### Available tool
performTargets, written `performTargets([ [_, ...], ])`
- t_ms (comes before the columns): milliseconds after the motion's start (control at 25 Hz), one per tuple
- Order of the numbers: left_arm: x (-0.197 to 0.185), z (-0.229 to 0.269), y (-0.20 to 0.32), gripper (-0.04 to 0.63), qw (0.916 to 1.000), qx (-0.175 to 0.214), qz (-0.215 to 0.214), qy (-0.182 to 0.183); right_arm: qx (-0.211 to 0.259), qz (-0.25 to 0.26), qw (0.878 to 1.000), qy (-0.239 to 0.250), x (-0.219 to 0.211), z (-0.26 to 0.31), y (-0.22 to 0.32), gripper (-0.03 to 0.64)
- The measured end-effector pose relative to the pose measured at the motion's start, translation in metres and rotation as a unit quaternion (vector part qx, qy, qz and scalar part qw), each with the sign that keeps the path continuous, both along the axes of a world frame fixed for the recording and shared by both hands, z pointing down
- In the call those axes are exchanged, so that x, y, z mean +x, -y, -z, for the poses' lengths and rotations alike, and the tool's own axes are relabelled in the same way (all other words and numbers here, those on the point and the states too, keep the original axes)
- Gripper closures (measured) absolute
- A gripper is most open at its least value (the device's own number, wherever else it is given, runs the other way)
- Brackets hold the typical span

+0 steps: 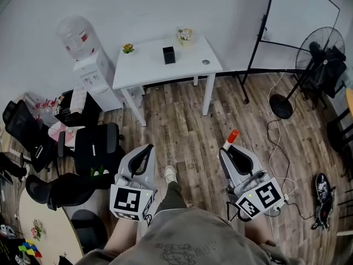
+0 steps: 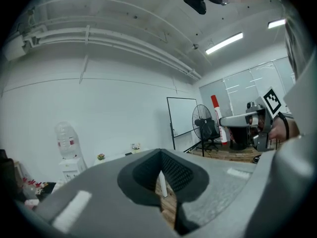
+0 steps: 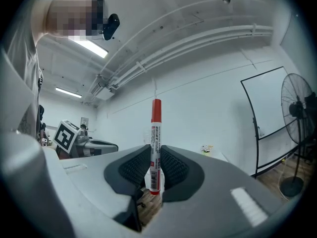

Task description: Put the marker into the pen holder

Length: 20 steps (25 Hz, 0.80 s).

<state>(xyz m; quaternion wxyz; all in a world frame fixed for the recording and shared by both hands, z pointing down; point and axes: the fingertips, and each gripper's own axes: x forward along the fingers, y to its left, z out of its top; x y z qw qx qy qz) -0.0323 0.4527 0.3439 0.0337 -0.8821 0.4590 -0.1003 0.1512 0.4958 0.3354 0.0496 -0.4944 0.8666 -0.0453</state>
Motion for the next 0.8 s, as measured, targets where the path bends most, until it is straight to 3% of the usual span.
performTargets([
  [280, -0.011, -0.002, 0.059, 0.595, 0.9999, -0.003, -0.004, -0.013, -0.006, -0.007, 1.000, 0.004, -0.007, -0.005, 0.058, 0.523],
  [800, -0.044, 0.009, 0.229, 0.595, 0.9991, -0.015, -0.034, -0.023, -0.024, -0.019, 0.999, -0.019, -0.049, 0.005, 0.225, 0.523],
])
